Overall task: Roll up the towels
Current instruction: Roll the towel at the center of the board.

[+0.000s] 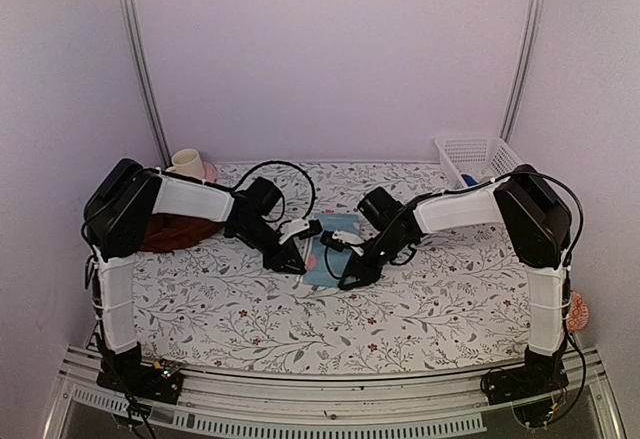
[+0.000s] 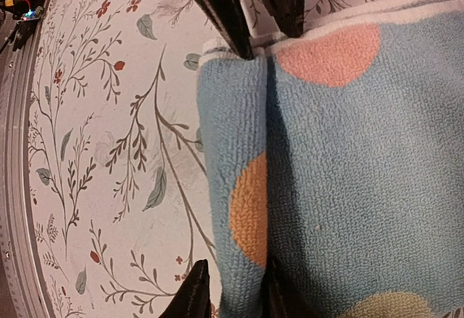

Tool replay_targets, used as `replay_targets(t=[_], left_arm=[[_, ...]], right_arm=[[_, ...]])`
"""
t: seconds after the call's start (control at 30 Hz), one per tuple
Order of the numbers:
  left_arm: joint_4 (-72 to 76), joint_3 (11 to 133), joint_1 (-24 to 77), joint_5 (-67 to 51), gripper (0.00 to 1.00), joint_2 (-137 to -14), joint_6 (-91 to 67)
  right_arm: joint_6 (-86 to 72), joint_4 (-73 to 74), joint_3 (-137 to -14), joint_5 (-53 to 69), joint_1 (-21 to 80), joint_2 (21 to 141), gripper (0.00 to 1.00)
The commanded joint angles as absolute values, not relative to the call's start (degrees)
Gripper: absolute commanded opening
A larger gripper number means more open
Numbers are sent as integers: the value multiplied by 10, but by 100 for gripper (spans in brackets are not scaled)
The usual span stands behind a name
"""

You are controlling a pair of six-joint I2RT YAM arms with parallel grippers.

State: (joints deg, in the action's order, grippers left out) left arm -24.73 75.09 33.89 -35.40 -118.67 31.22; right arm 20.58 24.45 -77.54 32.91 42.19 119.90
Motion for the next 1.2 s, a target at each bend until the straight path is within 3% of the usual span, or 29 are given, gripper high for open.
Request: replay_targets(t=[0.0, 0.1, 0.37, 0.63, 0.73, 0.9, 0.93, 1.17], left_arm=[[-263, 770, 350, -308, 24, -1208, 296], [-266, 776, 354, -278, 24, -1219, 284], [-270, 784, 355, -251, 26, -1234, 271], [-275, 784, 355, -243, 26, -1238, 270], [-275, 784, 355, -243, 26, -1239, 269], [-276, 786, 355, -243, 27, -1240, 268], [-276, 786, 355, -243, 27, -1241, 267], [-277, 788, 355, -243, 27, -1243, 264]], right_arm=[[195, 264, -786, 289, 413, 1202, 31], [185, 266, -790, 271, 413, 1194, 39], [157, 273, -784, 218, 413, 1156, 48], [131, 238, -756, 243, 412, 1093, 50], [125, 214, -744, 294, 413, 1079, 46], [115, 197, -749, 359, 415, 1105, 11], [114, 197, -752, 360, 415, 1115, 9], [99, 192, -769, 333, 412, 1167, 7]])
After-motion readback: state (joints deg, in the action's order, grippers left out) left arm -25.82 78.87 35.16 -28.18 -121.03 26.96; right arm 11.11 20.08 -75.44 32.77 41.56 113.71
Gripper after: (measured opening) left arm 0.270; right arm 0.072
